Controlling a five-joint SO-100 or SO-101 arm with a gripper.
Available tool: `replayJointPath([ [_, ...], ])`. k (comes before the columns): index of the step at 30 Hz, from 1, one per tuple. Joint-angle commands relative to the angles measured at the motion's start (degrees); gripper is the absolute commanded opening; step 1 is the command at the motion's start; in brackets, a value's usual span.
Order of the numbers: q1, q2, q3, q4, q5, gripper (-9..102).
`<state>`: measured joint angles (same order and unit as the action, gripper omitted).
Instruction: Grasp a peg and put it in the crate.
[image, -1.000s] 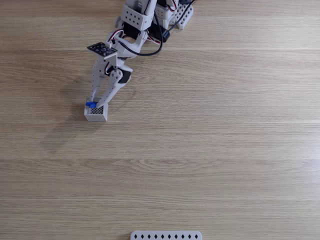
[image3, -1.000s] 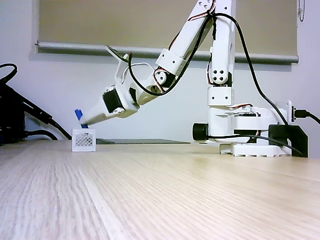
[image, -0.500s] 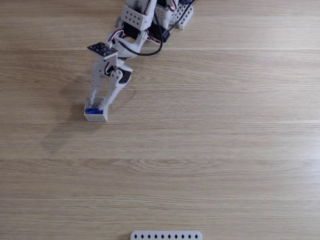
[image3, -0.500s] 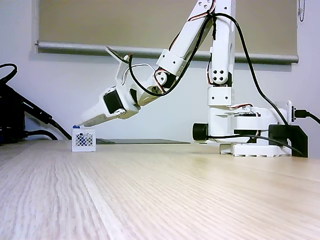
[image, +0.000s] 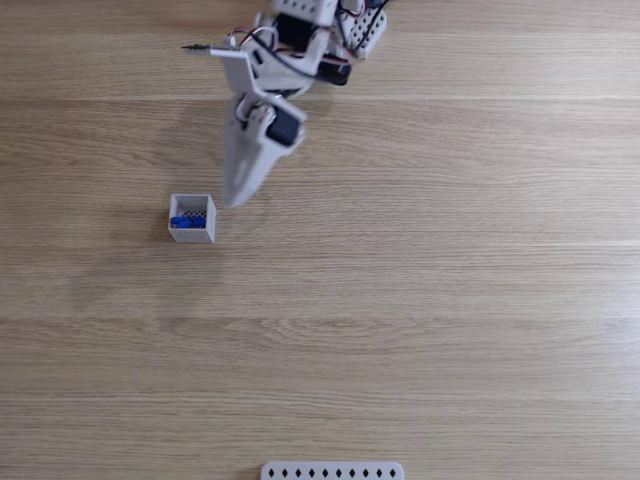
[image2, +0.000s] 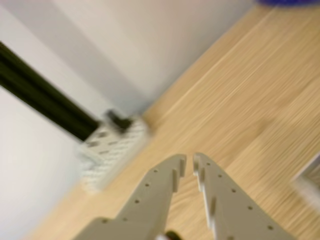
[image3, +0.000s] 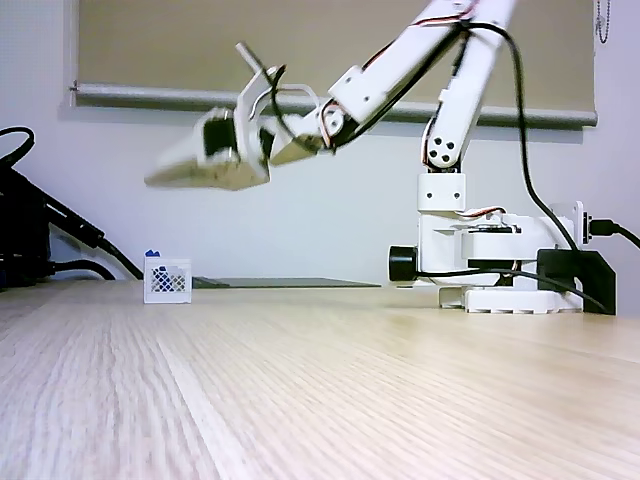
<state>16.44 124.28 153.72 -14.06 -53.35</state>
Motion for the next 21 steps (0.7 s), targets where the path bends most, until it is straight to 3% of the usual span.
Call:
replayJointPath([
  [1,-4.4,13.5,0.1,10.5,17.4,-1],
  [7,-9.8,29.3,3.0,33.5,38.8,-1],
  [13,-14.9,47.4,7.9,51.3,58.7,0],
  [21,-15.6,64.8,20.0,66.4,61.0,0],
])
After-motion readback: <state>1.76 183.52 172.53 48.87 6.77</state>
